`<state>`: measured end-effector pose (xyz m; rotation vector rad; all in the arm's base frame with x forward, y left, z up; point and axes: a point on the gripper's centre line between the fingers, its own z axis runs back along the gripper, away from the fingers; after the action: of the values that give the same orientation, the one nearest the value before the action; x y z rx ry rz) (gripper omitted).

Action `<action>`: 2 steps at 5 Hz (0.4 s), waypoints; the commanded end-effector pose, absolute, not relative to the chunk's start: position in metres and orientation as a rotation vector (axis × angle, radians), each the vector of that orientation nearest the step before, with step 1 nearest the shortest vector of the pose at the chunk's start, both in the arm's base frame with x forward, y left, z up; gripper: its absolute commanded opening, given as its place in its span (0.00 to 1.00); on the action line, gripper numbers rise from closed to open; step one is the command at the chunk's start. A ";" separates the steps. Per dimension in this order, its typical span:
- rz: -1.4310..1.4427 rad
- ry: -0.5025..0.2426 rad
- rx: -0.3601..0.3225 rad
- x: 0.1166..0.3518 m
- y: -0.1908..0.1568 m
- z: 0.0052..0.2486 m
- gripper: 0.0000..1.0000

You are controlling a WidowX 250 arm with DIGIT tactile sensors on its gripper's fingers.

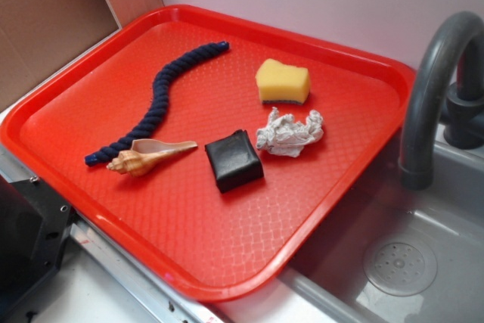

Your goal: Grab the green sponge.

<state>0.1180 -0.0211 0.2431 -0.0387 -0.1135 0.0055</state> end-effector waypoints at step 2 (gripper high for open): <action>-0.090 -0.134 -0.011 0.128 -0.019 0.240 1.00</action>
<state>0.1259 -0.0193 0.2376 -0.0135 -0.1251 -0.0889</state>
